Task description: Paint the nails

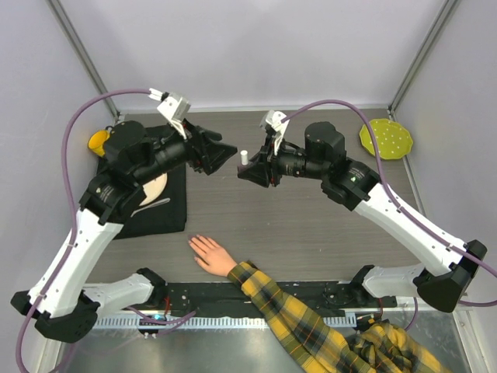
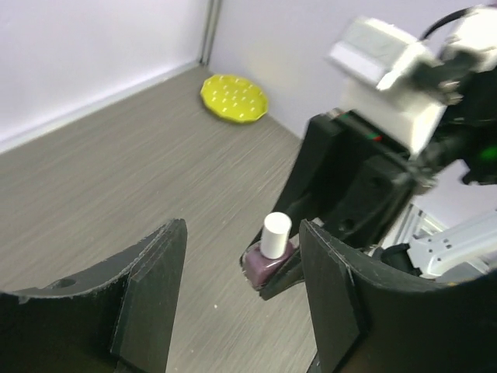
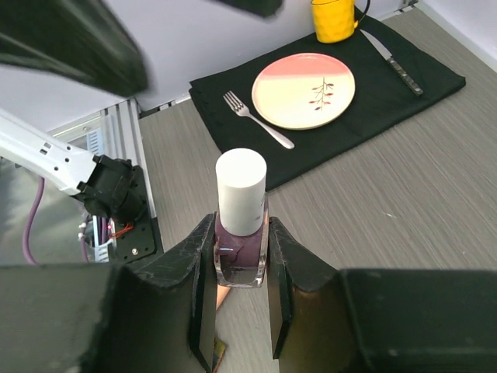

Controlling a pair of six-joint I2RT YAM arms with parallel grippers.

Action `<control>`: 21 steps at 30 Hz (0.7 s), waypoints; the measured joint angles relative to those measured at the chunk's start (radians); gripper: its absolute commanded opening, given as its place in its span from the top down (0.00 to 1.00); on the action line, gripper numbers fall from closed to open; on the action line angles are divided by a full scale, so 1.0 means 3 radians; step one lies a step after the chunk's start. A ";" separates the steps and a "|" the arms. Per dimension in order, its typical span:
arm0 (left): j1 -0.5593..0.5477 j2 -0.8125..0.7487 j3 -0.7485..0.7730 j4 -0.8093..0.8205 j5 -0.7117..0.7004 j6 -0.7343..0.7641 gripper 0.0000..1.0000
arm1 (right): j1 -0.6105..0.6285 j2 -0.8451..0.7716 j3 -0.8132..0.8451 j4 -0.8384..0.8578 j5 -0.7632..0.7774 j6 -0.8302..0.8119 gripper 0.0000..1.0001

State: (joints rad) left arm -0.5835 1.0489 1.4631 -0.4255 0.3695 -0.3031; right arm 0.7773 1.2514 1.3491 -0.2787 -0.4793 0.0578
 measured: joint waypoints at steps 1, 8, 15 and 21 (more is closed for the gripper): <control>-0.0027 0.0036 -0.0005 -0.0025 -0.0076 -0.0010 0.39 | 0.0000 -0.0001 0.0004 0.0000 0.0018 -0.0001 0.99; -0.0309 0.0198 -0.0005 -0.0079 -0.0376 -0.0010 0.36 | 0.0000 -0.0001 0.0006 -0.0001 0.0102 -0.0014 0.99; -0.0559 0.0284 -0.0003 -0.0079 -0.0479 0.0056 0.55 | -0.0001 -0.0003 0.0017 -0.0036 0.0139 -0.0017 0.99; -0.0698 0.0430 0.0071 -0.0197 -0.0657 0.0210 0.77 | -0.0001 -0.0005 0.0017 -0.0089 0.0149 -0.0015 0.99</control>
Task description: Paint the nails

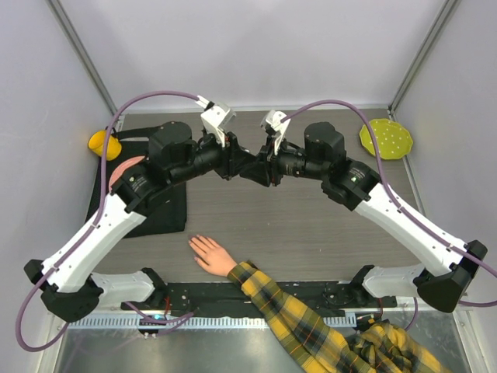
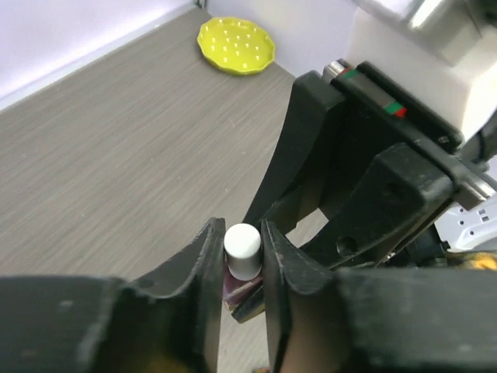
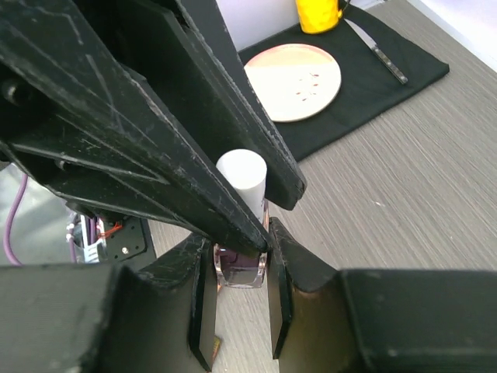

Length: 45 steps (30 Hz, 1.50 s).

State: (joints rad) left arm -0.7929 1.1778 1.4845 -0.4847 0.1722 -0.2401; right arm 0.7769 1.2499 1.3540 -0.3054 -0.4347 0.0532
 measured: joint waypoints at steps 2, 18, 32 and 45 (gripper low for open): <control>-0.0004 0.0036 0.0003 -0.0024 -0.0010 0.0048 0.82 | 0.0000 0.0000 -0.0001 -0.0009 0.0008 -0.0001 0.99; 0.0584 -0.0220 -0.0364 0.1058 0.2584 -0.0427 1.00 | -0.0025 -0.0153 -0.0724 0.2281 -0.1840 0.1522 0.99; 0.0624 -0.0248 0.0253 -0.0079 0.1883 0.0203 0.22 | -0.0014 -0.0158 -0.0099 0.0582 -0.1534 0.0351 0.99; 0.0624 -0.0118 0.0669 -0.0795 0.0734 0.0223 0.24 | 0.0042 0.0023 0.0060 -0.0159 -0.0191 -0.0179 0.99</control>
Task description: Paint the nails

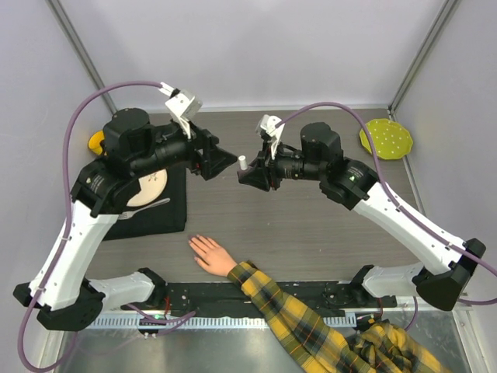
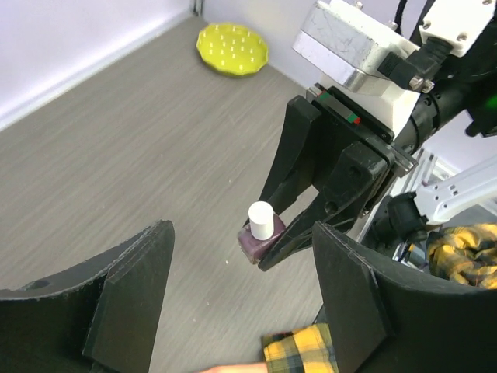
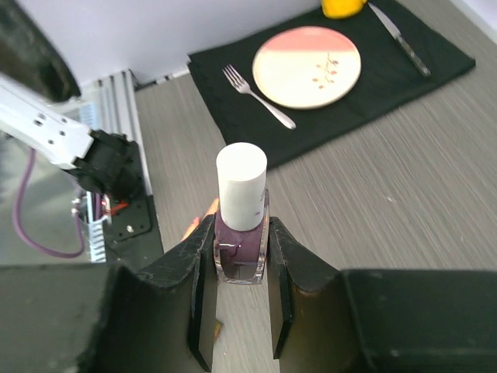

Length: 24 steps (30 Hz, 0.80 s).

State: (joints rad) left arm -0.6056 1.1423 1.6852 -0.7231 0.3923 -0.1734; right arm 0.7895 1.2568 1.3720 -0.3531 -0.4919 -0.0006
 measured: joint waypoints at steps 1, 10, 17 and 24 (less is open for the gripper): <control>0.0000 0.0025 -0.0009 -0.0019 -0.0001 0.0000 0.24 | 0.0005 0.0019 0.0000 -0.0033 0.0046 -0.0017 0.99; 0.0000 0.0169 -0.0052 -0.0127 0.0004 0.0001 0.29 | 0.0024 0.0039 0.0024 -0.0126 0.0226 -0.0092 0.99; -0.0061 0.0446 0.0029 -0.0230 0.0043 0.0020 0.49 | 0.0034 0.0039 0.0039 -0.0126 0.0247 -0.0103 0.99; -0.0178 0.0553 0.0050 -0.0259 0.0106 0.0056 0.81 | 0.0047 0.0043 0.0039 -0.0126 0.0289 -0.0111 0.99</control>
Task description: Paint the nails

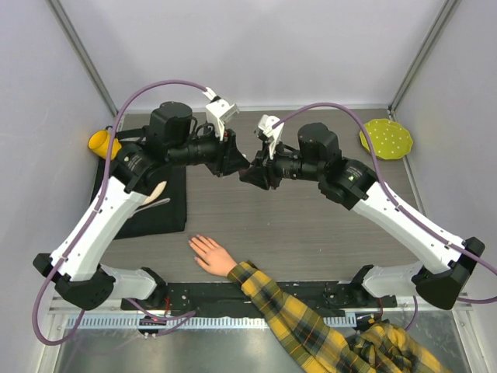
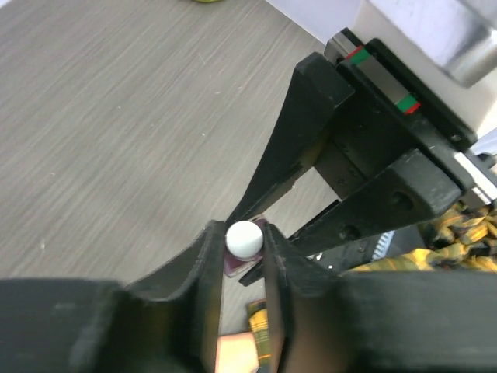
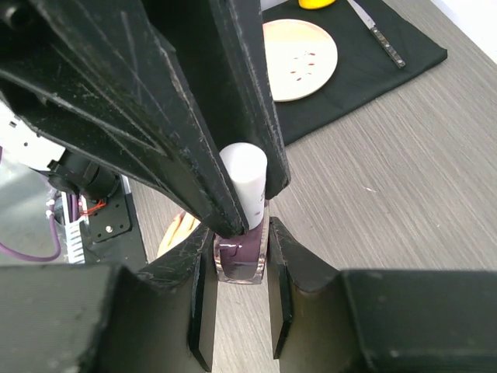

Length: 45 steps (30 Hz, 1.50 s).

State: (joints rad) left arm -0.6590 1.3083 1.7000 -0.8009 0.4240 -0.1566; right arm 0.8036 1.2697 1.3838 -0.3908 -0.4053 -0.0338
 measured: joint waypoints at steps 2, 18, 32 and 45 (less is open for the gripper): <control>-0.0014 0.0000 0.0008 -0.0003 0.0022 0.0013 0.99 | 0.0003 0.0003 0.0000 0.0001 0.0010 -0.0010 0.99; -0.0022 0.0043 -0.0295 0.0510 -0.1525 -0.0069 1.00 | -0.0006 -0.0181 -0.0525 0.0131 0.1562 0.0294 0.02; 0.0153 0.1502 -0.0557 0.1394 -0.3696 -0.0914 1.00 | -0.0083 -0.0870 -0.1026 0.0163 0.2255 0.0726 0.04; 0.0277 0.2337 -0.0525 0.1962 -0.3929 -0.1588 1.00 | -0.0083 -0.1097 -0.1136 0.0175 0.2340 0.0736 0.04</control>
State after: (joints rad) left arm -0.5758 2.0094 1.5425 -0.2123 -0.7547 -0.6331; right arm 0.7788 0.9405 1.0431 -0.3382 0.2966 0.1871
